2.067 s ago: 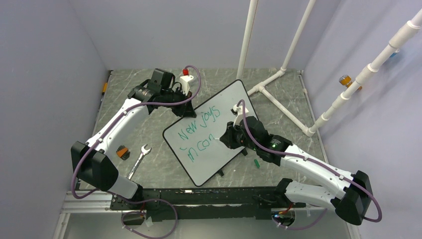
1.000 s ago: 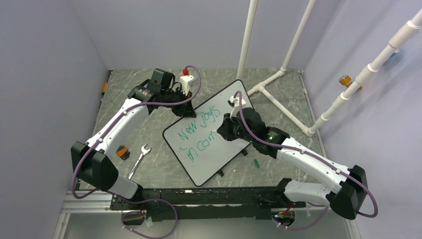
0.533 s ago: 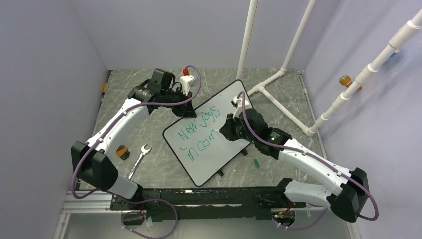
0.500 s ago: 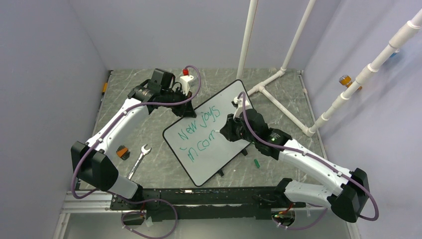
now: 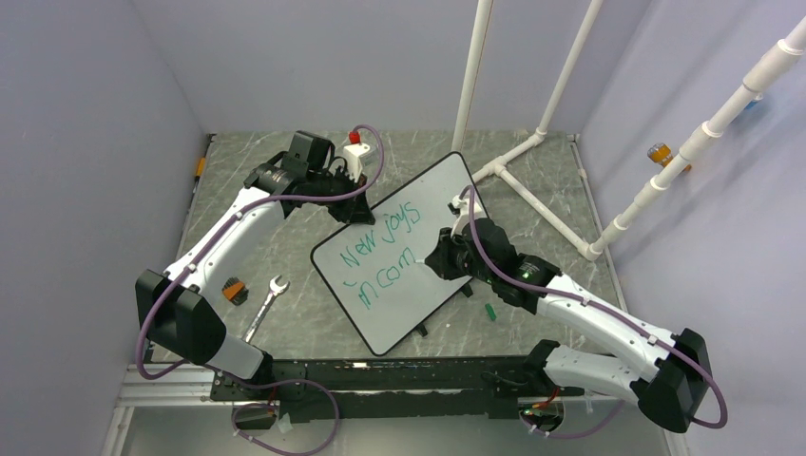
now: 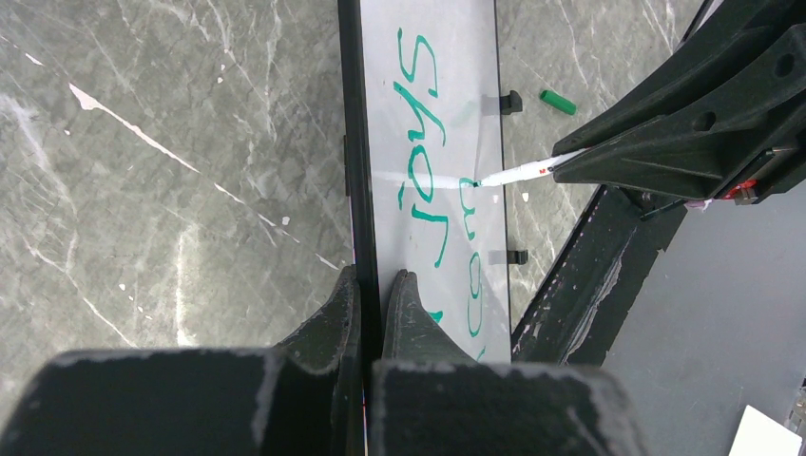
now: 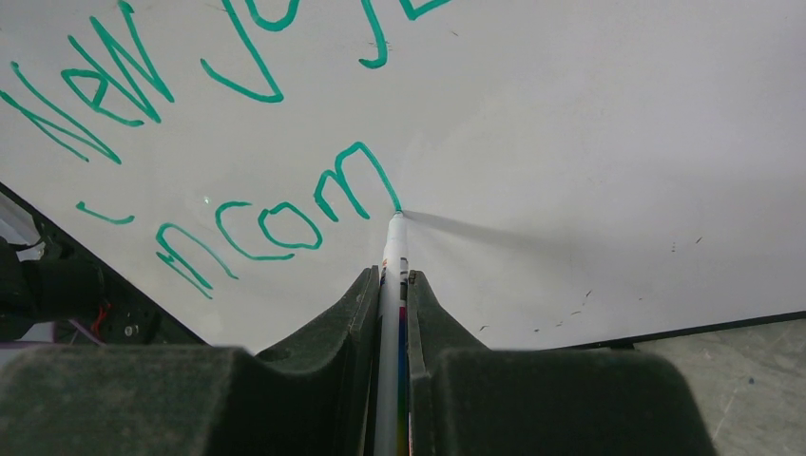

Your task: Write a sentence on the whiteboard

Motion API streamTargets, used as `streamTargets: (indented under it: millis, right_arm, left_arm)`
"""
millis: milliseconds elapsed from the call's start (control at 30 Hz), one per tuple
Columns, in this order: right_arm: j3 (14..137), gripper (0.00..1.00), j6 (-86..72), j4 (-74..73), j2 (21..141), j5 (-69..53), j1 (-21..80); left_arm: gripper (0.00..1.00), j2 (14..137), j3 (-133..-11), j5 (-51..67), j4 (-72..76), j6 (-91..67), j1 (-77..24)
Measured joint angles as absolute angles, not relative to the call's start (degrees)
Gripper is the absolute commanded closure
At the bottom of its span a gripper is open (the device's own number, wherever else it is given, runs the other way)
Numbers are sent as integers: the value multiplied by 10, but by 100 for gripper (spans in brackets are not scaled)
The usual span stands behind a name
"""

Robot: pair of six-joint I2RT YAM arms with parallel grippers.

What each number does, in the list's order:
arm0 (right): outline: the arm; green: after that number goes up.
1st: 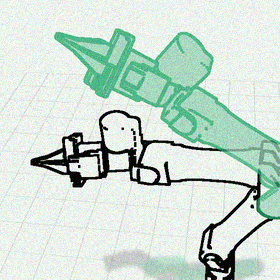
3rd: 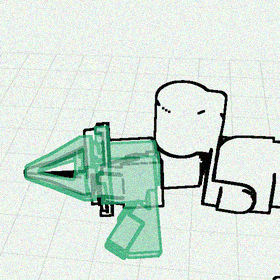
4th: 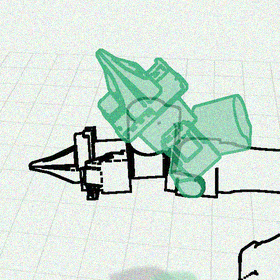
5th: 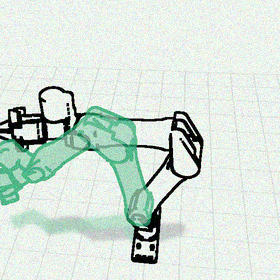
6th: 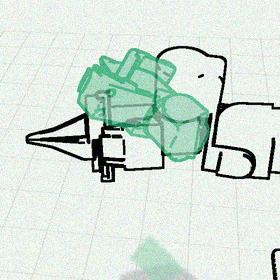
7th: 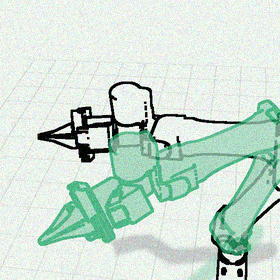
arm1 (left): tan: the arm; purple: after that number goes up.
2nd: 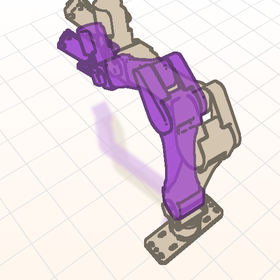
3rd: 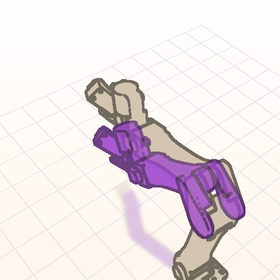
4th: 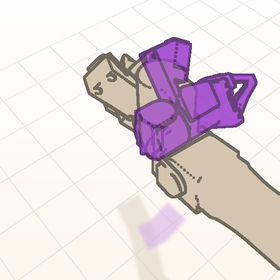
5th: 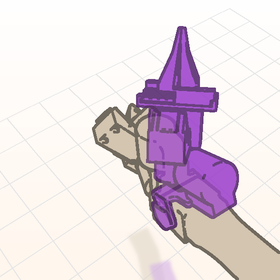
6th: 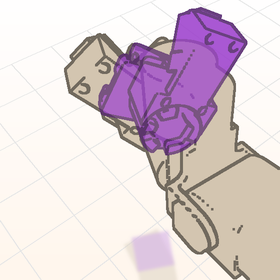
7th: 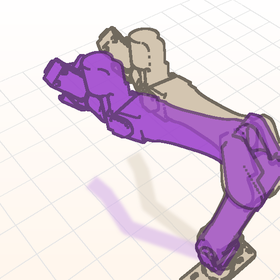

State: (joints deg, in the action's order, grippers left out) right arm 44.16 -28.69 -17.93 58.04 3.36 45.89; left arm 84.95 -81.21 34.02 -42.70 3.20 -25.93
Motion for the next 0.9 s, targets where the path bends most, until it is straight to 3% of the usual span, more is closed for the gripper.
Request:
streamTargets:
  millis: [900]
  right_arm:
    - [526,100,-244,-220,594,57,436]
  left_arm:
    - [100,840,-806,342,-414,27,-266]
